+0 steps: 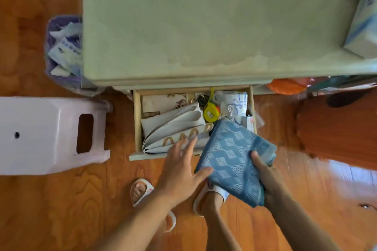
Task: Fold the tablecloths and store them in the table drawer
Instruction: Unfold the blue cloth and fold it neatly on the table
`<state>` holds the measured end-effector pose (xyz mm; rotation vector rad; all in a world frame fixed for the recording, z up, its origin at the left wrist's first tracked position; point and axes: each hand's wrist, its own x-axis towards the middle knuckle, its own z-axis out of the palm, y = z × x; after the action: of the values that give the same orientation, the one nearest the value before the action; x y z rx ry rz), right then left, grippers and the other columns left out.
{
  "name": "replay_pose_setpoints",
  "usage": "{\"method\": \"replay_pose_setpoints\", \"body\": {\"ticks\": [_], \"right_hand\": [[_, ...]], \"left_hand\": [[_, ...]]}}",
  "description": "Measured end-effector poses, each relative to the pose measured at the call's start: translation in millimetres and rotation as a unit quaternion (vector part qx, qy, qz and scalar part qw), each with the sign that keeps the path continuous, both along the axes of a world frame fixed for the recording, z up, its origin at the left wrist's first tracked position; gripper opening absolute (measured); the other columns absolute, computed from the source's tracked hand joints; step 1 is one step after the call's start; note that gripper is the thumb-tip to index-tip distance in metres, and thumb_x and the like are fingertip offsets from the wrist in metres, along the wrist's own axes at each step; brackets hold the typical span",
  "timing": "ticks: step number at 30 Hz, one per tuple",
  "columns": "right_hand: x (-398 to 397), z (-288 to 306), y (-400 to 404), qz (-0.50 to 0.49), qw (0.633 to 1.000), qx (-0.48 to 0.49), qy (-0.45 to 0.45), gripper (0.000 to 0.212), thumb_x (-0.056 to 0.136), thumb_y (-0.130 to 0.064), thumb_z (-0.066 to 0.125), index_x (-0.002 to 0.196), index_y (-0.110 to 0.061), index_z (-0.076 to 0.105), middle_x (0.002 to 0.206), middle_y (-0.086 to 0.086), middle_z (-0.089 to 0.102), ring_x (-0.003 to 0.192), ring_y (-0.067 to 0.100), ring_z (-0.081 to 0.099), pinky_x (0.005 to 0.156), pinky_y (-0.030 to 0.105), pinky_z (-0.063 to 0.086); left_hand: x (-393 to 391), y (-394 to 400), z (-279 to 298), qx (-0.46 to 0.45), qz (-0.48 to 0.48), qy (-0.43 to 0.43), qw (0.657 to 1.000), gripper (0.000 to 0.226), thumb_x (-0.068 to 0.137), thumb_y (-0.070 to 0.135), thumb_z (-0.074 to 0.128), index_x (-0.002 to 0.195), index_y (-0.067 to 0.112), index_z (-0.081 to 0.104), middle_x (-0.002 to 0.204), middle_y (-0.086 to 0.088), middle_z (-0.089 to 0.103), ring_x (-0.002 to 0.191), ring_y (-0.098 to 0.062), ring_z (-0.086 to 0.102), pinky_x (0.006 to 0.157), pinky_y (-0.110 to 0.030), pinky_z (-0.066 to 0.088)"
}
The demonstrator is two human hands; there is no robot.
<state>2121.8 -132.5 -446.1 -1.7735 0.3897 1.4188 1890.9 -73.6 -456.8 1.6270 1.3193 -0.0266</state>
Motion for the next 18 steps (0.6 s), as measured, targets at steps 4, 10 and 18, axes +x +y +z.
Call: {"method": "replay_pose_setpoints", "body": {"ticks": [4,10,18], "right_hand": [[1,-47,25,-0.103,0.989,0.076,-0.072,0.056,0.078,-0.038,0.077,0.126,-0.015,0.060,0.117,0.014,0.072,0.104,0.034,0.071,0.089,0.064,0.053],[-8,-105,66,-0.219,0.966,0.105,-0.084,0.033,0.091,-0.027,0.072,0.119,-0.017,0.057,0.109,0.010,0.076,0.096,0.033,0.074,0.084,0.061,0.056],[-18,-116,67,-0.021,0.988,-0.079,-0.128,0.027,0.091,-0.005,0.063,0.118,-0.006,0.059,0.111,0.015,0.067,0.092,0.025,0.068,0.059,0.032,0.060]], "left_hand": [[-49,20,-67,0.245,-0.236,0.189,0.921,0.111,0.075,0.070,0.071,0.162,0.031,0.015,0.168,-0.020,0.006,0.154,-0.045,0.007,0.121,-0.058,0.015],[-60,83,-135,0.281,-0.335,0.253,0.863,0.066,0.104,0.051,0.020,0.162,0.021,0.007,0.166,-0.015,0.025,0.148,-0.034,0.035,0.122,-0.050,0.026],[-4,88,-170,0.171,-0.165,0.386,0.892,0.069,0.101,0.022,0.030,0.163,0.026,-0.001,0.171,-0.007,0.005,0.156,-0.034,0.002,0.125,-0.054,0.001]]}}
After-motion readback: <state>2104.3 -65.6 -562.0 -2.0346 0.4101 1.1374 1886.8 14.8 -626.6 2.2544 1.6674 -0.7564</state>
